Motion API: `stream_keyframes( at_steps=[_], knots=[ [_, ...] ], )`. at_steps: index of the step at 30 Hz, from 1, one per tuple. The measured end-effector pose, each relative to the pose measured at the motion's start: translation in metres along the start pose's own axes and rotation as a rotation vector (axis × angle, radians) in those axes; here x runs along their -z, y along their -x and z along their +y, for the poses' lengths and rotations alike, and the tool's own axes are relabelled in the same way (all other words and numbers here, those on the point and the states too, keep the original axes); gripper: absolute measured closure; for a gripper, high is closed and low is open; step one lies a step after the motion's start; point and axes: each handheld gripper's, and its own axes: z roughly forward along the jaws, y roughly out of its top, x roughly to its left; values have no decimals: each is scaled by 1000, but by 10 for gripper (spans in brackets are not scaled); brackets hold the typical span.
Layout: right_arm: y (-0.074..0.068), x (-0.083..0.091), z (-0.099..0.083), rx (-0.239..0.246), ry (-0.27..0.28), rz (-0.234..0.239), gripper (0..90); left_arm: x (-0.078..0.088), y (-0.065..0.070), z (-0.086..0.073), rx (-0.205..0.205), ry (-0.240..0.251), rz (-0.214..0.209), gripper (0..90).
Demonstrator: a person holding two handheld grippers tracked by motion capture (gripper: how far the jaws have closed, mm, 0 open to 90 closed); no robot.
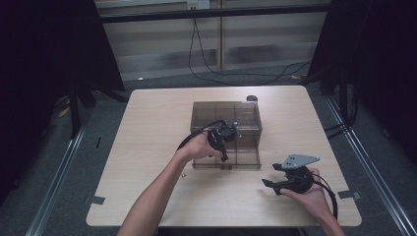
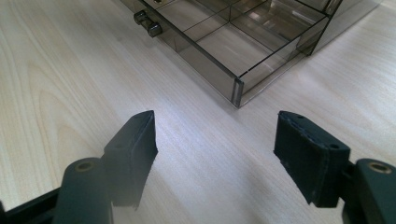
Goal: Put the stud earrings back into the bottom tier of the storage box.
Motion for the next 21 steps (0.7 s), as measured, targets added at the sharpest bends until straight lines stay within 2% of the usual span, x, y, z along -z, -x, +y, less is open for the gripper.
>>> stream_keyframes(
  at_steps=[7,9,18,21],
  knots=[
    [0,0,0,-1,2,5,290,-9,-5,0,3,-22,-8,852],
    [0,0,0,-2,1,5,291,-11,-6,1,-6,-22,2,853],
    [0,-1,-1,0,-8,-1,290,-16,-6,4,18,-34,-4,848],
    [0,-1,-1,1,-7,5,289,-15,-4,4,15,-29,23,825]
  ],
)
